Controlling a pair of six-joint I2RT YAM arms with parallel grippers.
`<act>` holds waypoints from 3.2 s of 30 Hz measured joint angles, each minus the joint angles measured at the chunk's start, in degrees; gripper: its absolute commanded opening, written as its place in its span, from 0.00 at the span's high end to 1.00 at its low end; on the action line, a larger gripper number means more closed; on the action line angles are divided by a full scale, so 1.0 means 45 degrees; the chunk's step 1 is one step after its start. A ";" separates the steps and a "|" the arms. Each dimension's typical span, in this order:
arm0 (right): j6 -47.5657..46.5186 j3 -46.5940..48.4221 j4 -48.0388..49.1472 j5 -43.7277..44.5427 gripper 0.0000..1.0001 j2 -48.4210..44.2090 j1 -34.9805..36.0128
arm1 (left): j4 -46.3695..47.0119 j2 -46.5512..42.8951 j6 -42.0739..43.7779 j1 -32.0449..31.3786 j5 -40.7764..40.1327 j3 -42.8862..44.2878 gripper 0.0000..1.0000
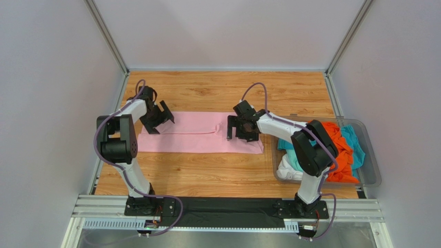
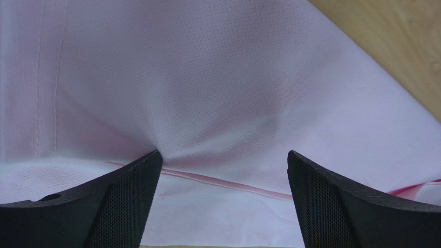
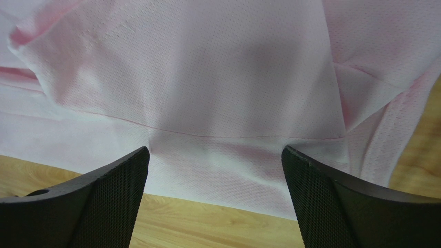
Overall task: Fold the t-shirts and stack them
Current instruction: Fold the tshirt
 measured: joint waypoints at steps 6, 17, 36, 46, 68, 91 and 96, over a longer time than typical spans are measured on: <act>-0.0947 0.2433 0.0083 -0.0559 0.00 0.1860 -0.1064 | 0.0631 -0.1360 -0.0078 -0.0325 -0.0073 -0.2123 0.00; -0.3429 0.7898 -0.0223 -0.1336 0.00 0.5581 -0.2254 | 0.1433 -0.5051 -0.2229 -0.3206 -0.0350 -0.6130 0.00; -0.4711 1.5863 -0.0520 -0.4964 0.00 1.0622 -0.3473 | 0.2404 -0.5163 -0.6766 -0.9719 -0.0743 -0.6407 0.00; -0.5115 1.3930 -0.1001 -0.5212 0.00 0.8179 -0.3444 | -0.0194 -0.7626 -0.6470 -1.0132 -0.2497 -0.5270 0.00; -0.3949 0.0563 -0.0821 0.0447 0.00 -0.1758 0.4138 | -0.3978 -1.1608 -0.7062 -0.7592 -0.4522 -0.9632 0.54; -0.4862 -0.1472 0.1690 -0.1059 0.27 -0.1103 0.8296 | -0.2793 -1.1035 -0.6358 -0.7524 -0.4051 -0.9641 1.00; -0.4915 -0.1783 0.1967 -0.1015 0.44 -0.0894 0.8296 | -0.2623 -1.1686 -0.6203 -0.7524 -0.4022 -0.9889 1.00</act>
